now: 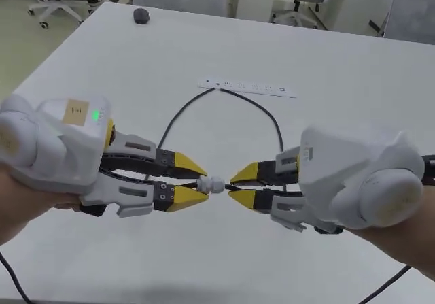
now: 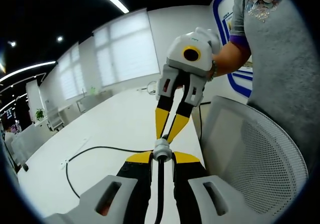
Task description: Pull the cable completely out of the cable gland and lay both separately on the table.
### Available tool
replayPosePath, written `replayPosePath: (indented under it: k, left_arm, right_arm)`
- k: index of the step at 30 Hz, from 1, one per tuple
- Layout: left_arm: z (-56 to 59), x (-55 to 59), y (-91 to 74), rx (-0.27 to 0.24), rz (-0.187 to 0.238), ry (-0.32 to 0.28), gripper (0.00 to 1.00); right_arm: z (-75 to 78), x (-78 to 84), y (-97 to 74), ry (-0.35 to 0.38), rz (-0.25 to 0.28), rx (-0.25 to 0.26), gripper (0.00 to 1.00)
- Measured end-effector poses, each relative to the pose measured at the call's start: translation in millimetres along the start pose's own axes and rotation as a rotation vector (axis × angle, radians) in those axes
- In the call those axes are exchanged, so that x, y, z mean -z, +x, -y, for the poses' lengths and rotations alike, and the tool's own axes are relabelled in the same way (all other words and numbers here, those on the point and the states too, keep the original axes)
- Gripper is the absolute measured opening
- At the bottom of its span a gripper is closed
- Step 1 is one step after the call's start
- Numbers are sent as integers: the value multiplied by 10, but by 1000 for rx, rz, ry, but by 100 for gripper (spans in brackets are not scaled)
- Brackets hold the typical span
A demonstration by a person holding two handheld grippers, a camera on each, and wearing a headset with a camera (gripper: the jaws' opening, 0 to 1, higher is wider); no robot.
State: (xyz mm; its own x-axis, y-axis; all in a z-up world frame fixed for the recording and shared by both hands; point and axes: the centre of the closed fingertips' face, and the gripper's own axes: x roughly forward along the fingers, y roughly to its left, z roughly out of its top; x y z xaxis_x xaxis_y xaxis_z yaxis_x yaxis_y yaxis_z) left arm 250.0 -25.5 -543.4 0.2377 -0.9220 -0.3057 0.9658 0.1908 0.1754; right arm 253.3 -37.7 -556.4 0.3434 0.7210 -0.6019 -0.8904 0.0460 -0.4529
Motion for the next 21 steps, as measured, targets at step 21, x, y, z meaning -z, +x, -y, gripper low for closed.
replayPosePath:
  k: [21]
  left_arm:
    - [-65, 132, -135, -29, -56, 13, 15]
  right_arm:
    - [5, 440, -98, -27, -97, -19, 0]
